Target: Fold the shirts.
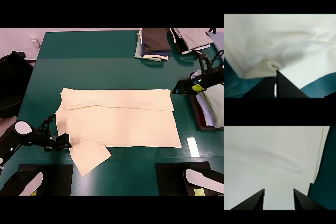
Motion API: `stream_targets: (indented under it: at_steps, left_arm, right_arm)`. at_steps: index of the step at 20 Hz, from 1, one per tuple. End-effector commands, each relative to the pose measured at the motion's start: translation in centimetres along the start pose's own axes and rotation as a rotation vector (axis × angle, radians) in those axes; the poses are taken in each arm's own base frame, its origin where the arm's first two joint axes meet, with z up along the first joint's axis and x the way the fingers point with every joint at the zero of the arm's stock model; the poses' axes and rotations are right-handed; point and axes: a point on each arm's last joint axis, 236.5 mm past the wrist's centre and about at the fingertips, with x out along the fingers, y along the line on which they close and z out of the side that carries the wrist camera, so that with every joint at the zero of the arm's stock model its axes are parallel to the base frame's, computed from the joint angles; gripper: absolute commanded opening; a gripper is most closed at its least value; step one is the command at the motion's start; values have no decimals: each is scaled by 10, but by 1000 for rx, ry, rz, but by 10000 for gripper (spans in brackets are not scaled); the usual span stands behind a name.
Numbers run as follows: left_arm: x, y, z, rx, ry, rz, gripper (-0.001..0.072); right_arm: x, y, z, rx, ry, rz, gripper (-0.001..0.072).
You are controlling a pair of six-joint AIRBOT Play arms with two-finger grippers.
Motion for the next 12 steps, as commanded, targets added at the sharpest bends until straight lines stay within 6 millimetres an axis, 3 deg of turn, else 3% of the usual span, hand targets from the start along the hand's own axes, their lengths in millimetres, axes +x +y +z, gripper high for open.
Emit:
stream_targets:
  at_steps: [1, 4, 6, 7, 9, 12]
  left_arm:
    - [-6, -9, 7, 67, -22, -21, 24]
    - [-21, -21, 23, 134, -74, -23, 24]
    - [-27, -26, 28, 145, -94, -27, 24]
    - [-27, -25, 28, 145, -94, -26, 24]
    - [-27, -25, 28, 145, -94, -25, 24]
    - [-27, -25, 29, 145, -95, -25, 24]
  right_arm:
    - [3, -20, -45, 57, 116, -5, 407]
    - [16, -63, -123, 202, 246, -67, 413]
    - [31, -80, -175, 329, 306, -60, 535]
    - [41, -83, -197, 401, 325, -39, 533]
    - [59, -75, -225, 499, 355, 54, 530]
    - [82, -56, -240, 573, 393, 173, 499]
